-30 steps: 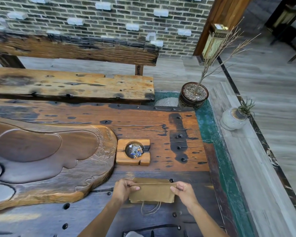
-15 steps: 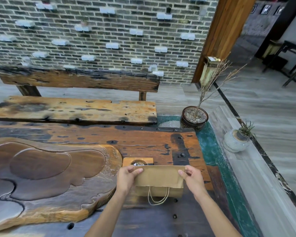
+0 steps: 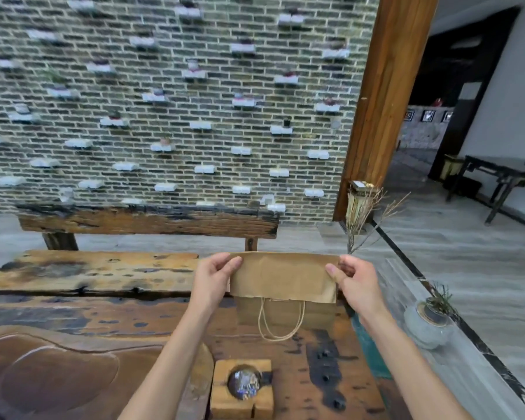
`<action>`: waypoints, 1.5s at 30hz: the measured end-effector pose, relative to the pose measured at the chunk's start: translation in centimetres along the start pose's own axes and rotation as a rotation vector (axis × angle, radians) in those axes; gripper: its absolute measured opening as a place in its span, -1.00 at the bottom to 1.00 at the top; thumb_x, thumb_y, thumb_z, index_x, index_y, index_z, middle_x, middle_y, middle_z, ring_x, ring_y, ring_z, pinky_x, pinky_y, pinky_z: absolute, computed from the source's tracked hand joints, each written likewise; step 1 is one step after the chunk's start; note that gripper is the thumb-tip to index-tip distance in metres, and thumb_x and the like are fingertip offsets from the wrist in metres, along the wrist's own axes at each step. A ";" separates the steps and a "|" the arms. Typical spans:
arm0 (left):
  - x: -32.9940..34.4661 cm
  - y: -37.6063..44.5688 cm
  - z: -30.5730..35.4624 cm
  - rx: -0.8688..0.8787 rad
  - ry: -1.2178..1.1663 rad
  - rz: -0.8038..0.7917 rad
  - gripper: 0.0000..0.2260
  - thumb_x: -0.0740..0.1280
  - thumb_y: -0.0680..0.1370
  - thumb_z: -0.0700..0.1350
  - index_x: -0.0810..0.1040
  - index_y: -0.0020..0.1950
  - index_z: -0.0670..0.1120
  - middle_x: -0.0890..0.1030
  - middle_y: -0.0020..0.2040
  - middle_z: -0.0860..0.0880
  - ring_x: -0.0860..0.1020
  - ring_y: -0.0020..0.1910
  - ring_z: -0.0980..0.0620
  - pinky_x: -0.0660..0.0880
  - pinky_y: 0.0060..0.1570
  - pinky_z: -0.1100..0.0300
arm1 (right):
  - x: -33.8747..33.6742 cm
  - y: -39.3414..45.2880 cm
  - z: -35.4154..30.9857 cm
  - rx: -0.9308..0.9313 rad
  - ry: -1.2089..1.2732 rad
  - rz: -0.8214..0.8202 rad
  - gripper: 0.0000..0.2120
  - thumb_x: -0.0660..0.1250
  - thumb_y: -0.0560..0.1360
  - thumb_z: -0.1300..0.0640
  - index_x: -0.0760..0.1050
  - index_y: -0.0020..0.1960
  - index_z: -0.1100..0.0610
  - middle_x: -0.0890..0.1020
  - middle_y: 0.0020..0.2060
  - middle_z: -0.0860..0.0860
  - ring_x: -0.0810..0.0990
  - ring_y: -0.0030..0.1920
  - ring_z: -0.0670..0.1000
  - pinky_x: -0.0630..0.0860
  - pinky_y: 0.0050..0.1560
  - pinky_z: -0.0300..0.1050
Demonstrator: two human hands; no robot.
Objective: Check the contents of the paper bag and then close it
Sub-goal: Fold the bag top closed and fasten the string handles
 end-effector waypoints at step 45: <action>-47.5 -39.5 19.1 0.220 0.331 1.219 -0.89 0.41 0.51 -0.25 0.71 -0.02 -0.13 0.74 -0.15 -0.05 0.65 -0.18 0.15 0.61 -0.15 0.30 | 36.0 -31.1 -37.0 -0.514 0.630 -1.093 -0.82 0.35 0.53 0.37 0.63 -0.14 0.14 0.72 -0.25 0.03 0.66 -0.28 -0.13 0.62 -0.16 -0.15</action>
Point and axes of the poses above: each hand's wrist, its own y-axis towards the middle knuckle, its own x-axis out of the palm, z = x × y, the point moved 4 cm from there along y, towards the middle knuckle
